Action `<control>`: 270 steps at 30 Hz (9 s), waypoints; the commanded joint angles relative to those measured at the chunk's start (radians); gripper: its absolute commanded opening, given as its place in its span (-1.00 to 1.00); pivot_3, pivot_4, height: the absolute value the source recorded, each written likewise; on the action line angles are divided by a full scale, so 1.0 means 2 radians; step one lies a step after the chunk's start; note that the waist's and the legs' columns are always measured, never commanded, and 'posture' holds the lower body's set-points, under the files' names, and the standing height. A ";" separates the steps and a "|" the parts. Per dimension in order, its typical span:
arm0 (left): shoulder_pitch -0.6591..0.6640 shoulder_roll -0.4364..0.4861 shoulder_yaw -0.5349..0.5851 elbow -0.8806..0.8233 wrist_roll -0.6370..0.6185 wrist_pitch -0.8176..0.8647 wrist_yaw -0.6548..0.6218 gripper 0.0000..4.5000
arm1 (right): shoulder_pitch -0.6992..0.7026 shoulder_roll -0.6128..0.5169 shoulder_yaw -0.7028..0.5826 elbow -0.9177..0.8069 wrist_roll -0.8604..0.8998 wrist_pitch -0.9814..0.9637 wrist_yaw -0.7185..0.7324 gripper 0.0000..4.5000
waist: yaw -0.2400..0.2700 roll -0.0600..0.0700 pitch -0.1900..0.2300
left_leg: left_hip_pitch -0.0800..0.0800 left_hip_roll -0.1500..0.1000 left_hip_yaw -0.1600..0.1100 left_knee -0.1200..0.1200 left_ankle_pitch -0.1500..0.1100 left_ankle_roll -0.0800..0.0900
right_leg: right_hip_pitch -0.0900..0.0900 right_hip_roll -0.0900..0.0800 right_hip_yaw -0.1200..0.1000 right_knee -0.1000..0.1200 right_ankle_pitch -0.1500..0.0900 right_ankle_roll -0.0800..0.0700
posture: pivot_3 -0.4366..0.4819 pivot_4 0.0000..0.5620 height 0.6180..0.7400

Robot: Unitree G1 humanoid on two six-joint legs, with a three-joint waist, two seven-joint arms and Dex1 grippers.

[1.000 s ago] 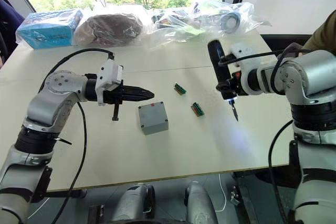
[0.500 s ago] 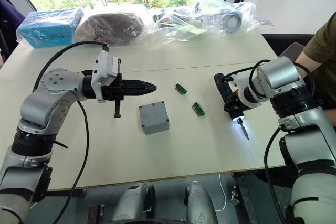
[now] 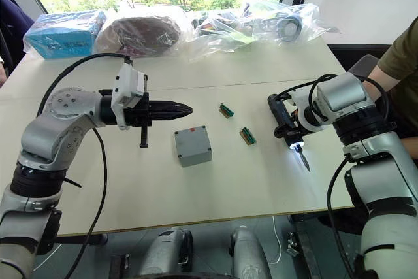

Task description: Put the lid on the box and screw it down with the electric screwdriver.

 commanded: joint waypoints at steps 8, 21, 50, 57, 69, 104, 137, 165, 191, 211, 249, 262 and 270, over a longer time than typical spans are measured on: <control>0.038 0.028 0.008 0.036 0.030 -0.027 -0.004 -1.00 | 0.019 -0.078 -0.071 -0.186 -0.029 -0.122 0.050 0.98 | -0.002 0.000 0.000 | 0.000 0.000 0.000 0.000 0.000 0.000 | 0.000 0.000 0.000 0.000 0.000 0.000 | -0.05 -0.47 1.00; 0.095 0.050 -0.008 0.070 0.077 -0.064 -0.021 -1.00 | 0.189 0.039 -0.109 -0.371 0.006 -0.192 0.026 -0.57 | 0.003 0.000 0.000 | 0.000 0.000 0.000 0.003 0.000 0.000 | 0.002 0.000 0.000 0.000 0.000 0.000 | -0.05 -0.47 1.00; 0.028 -0.064 -0.064 0.234 0.182 -0.173 0.027 -1.00 | 0.256 0.122 0.005 -0.395 -0.070 -0.238 0.033 -0.99 | 0.002 -0.001 -0.001 | 0.000 0.000 0.000 0.005 0.000 0.000 | 0.002 0.000 -0.001 0.004 0.000 0.000 | -0.05 -0.47 1.00; 0.013 -0.065 -0.066 0.271 0.200 -0.198 0.026 -1.00 | 0.245 0.095 0.000 -0.417 -0.088 -0.224 0.040 -0.99 | 0.001 -0.001 -0.001 | 0.001 0.000 0.000 0.005 0.000 0.000 | 0.002 0.000 -0.001 0.005 0.000 0.000 | -0.05 -0.47 1.00; 0.084 0.018 -0.063 0.143 0.151 -0.137 -0.075 -1.00 | 0.177 0.077 -0.040 -0.294 -0.123 -0.299 0.038 -0.99 | 0.001 -0.001 -0.001 | 0.001 0.000 0.000 0.005 0.000 0.000 | 0.001 0.000 -0.001 0.006 0.000 0.000 | -0.05 -0.47 1.00; 0.058 -0.007 -0.065 0.183 0.177 -0.151 -0.036 -1.00 | 0.240 0.157 -0.001 -0.344 -0.151 -0.277 0.085 -0.99 | 0.000 -0.001 -0.001 | 0.001 0.000 0.000 0.005 0.000 0.000 | 0.001 0.000 -0.001 0.007 0.000 0.000 | -0.05 -0.47 1.00; 0.056 0.048 -0.009 0.124 0.114 -0.105 -0.056 -1.00 | 0.216 0.152 -0.139 -0.369 -0.115 -0.230 0.033 -0.99 | 0.000 -0.001 -0.001 | 0.001 0.000 0.000 0.005 0.000 0.000 | 0.001 0.000 -0.001 0.007 0.000 0.000 | -0.05 -0.47 1.00; -0.043 -0.006 0.001 0.167 0.100 -0.088 -0.025 -1.00 | 0.067 0.289 -0.172 0.034 -0.120 -0.370 -0.057 0.77 | -0.002 -0.001 -0.001 | 0.001 0.000 0.000 0.005 0.000 0.000 | 0.001 0.000 -0.001 0.007 0.000 0.000 | -0.05 -0.47 1.00; -0.030 -0.006 0.000 0.144 0.091 -0.076 -0.014 -1.00 | 0.042 0.302 -0.180 0.107 -0.125 -0.417 -0.052 0.77 | -0.003 -0.001 -0.001 | 0.001 0.000 0.000 0.005 0.000 0.000 | 0.001 0.000 -0.001 0.007 0.000 0.000 | -0.05 -0.47 1.00; -0.022 -0.005 0.000 0.142 0.091 -0.078 -0.013 -1.00 | 0.039 0.304 -0.176 0.121 -0.131 -0.404 -0.050 -0.98 | -0.003 -0.001 -0.001 | 0.001 0.000 0.000 0.005 0.000 0.000 | 0.001 0.000 -0.001 0.007 0.000 0.000 | -0.05 -0.47 1.00; 0.008 0.029 -0.007 0.100 0.092 -0.069 -0.043 -1.00 | 0.106 0.250 -0.124 -0.298 0.006 -0.091 -0.022 -0.98 | -0.001 -0.001 0.000 | 0.001 0.000 0.000 0.005 0.000 0.000 | 0.001 0.000 -0.001 0.007 0.000 0.000 | -0.05 -0.47 1.00; 0.008 0.027 -0.008 0.103 0.095 -0.073 -0.038 -1.00 | 0.110 0.239 -0.100 -0.268 -0.007 -0.130 -0.027 -0.98 | -0.002 -0.001 -0.001 | 0.001 0.000 0.000 0.005 0.000 0.000 | 0.001 0.000 -0.001 0.007 0.000 0.000 | -0.05 -0.47 1.00; 0.007 0.025 -0.007 0.103 0.097 -0.074 -0.037 -1.00 | 0.117 0.230 -0.074 -0.251 -0.020 -0.157 -0.021 -0.98 | -0.001 -0.001 -0.001 | 0.001 0.000 0.000 0.005 0.000 0.000 | 0.001 0.000 -0.001 0.007 0.000 0.000 | -0.05 -0.47 1.00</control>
